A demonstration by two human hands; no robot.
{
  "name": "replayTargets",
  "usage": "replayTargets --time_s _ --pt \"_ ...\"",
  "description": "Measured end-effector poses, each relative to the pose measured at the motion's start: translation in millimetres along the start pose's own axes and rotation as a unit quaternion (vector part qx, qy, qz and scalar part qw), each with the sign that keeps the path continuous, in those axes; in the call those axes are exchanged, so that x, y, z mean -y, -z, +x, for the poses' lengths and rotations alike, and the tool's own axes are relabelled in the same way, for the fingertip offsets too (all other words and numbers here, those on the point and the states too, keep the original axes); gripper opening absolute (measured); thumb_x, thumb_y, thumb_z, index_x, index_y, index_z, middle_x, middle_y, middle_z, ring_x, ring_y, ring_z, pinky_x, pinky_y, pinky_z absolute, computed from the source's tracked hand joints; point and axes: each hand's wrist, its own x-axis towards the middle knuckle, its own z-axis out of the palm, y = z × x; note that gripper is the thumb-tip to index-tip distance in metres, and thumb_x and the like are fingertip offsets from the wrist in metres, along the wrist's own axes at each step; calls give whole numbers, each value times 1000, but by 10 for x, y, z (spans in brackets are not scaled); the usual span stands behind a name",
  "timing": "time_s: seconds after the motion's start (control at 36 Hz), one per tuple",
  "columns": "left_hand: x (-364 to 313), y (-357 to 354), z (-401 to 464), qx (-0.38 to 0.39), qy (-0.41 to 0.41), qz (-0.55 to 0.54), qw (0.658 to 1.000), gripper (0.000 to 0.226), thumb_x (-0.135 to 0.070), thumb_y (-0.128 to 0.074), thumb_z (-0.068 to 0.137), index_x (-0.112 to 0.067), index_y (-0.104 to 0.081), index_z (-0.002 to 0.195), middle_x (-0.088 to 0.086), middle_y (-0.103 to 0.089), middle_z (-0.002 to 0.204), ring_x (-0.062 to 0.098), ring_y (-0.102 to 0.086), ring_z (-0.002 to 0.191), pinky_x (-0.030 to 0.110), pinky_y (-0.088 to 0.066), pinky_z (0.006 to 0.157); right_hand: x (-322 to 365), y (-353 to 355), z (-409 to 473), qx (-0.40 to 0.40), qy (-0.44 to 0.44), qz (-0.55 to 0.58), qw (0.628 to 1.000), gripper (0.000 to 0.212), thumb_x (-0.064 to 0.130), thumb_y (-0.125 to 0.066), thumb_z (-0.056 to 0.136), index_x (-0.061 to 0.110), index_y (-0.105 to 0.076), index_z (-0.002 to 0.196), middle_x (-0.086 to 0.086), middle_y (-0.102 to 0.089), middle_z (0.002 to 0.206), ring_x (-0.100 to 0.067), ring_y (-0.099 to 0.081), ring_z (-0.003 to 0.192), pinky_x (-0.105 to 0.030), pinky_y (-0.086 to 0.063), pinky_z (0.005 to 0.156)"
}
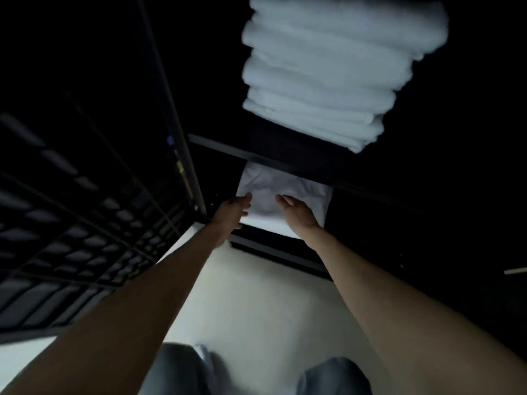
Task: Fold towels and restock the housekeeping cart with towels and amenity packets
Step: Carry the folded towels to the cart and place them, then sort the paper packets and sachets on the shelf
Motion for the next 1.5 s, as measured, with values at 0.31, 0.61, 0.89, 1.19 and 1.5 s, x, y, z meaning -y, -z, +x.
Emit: replayTargets --time_s 0.31,0.61,0.89,1.19,1.5 --pt "-721 753 -1874 -88 2 -77 993 43 -38 -52 102 -7 -60 129 10 -64 129 26 -60 118 39 -48 90 1172 304 -1536 54 15 48 997 53 45 -43 102 18 -43 148 -5 -45 152 -24 -41 140 -32 -31 110" --pt "-1396 1211 -3691 -190 -99 -155 964 29 -32 -58 100 -8 -70 112 13 -73 110 27 -69 104 41 -57 90 2399 591 -2715 129 121 123 977 32 38 -48 102 22 -62 126 12 -62 116 -14 -57 115 -30 -46 97" --pt "-1730 1962 -4781 -307 -186 -201 911 19 -18 -55 100 -8 -71 101 15 -75 101 26 -70 88 38 -57 78 3625 42 -3201 192 213 185 940 42 35 -50 102 9 -58 134 -4 -65 119 -17 -65 106 -39 -54 94" --pt "-2100 3090 -5276 -352 -263 -165 883 22 -14 -57 98 -1 -69 111 17 -75 103 28 -72 84 38 -59 75 4988 -908 -3740 221 306 199 904 29 25 -53 99 11 -68 120 -2 -74 105 -20 -71 97 -33 -57 90" --pt "-1954 4331 -5433 -400 -264 -249 842 24 -14 -49 101 -5 -70 109 14 -75 106 29 -72 93 37 -59 76 5868 -1861 -3927 262 337 175 887 31 26 -52 101 12 -66 124 1 -74 109 -16 -70 99 -34 -57 89"
